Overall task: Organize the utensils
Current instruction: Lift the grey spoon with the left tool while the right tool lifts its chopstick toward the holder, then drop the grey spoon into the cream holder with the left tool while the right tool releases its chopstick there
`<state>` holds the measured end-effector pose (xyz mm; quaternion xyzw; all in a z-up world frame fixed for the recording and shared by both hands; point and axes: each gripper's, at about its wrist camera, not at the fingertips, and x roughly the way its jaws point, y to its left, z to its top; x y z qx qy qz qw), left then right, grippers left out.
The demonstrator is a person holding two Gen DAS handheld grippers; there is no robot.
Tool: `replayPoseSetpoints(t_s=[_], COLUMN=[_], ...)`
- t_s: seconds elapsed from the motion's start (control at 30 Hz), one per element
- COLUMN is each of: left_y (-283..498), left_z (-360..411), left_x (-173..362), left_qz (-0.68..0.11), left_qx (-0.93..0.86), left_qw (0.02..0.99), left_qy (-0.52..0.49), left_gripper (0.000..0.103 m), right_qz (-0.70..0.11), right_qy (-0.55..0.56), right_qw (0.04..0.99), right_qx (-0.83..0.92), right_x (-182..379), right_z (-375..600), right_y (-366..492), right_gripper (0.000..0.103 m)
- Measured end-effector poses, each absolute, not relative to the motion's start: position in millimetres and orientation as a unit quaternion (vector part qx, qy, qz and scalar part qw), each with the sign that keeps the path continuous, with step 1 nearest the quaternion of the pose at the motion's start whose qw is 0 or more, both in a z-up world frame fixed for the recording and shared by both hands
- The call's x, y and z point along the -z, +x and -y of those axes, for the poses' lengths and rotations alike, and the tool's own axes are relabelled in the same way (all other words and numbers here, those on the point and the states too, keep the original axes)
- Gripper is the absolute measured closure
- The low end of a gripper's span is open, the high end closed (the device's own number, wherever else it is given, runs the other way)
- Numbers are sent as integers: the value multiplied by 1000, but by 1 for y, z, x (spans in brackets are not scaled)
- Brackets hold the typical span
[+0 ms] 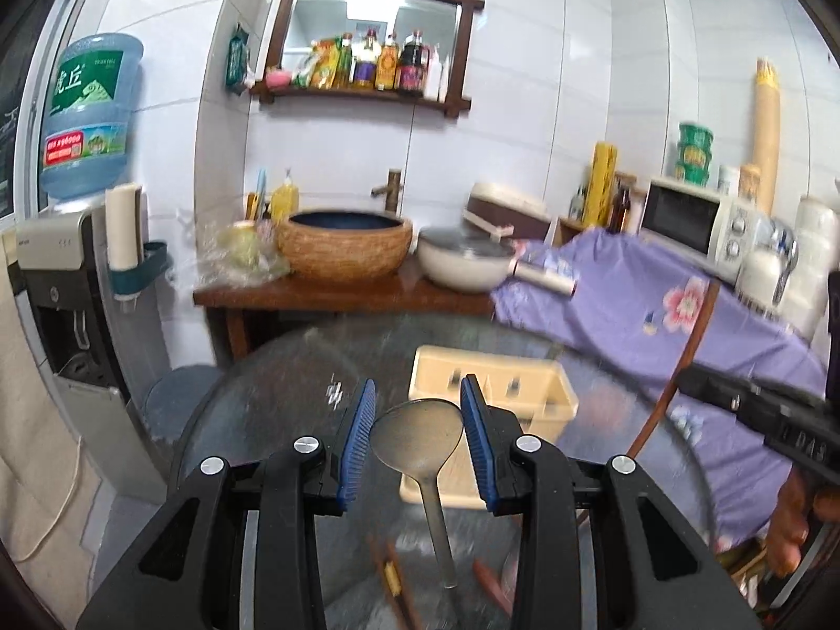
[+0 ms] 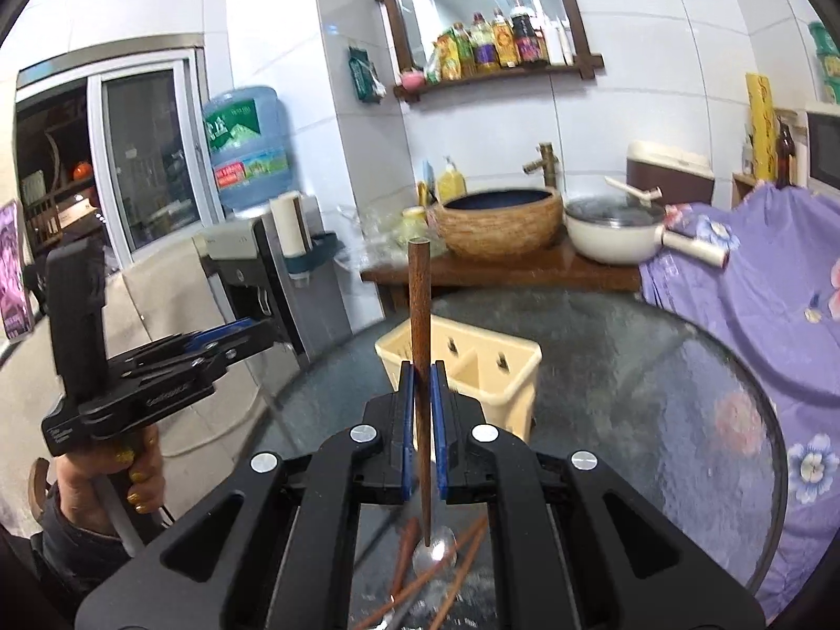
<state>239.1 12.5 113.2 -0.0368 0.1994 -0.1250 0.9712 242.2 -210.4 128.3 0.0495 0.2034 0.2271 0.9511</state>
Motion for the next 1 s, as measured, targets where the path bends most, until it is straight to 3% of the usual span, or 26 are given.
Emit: replayPoseSetpoints(t_s=[0.3, 0.5, 1.0], left_y=[291, 321, 355], left_z=[1, 11, 37], left_x=[-171, -172, -89], left_qz=[-150, -127, -183], left_qx=[113, 89, 47], left_qw=[980, 984, 982], left_qy=[-64, -85, -20], left_gripper=[70, 70, 70], right_qz=[-155, -113, -201], right_qy=[59, 49, 51], right_qw=[963, 977, 967], right_qx=[-212, -172, -145], right_x=[-191, -206, -105], right_z=[209, 209, 205], right_y=[272, 294, 342], right_gripper=[96, 96, 96])
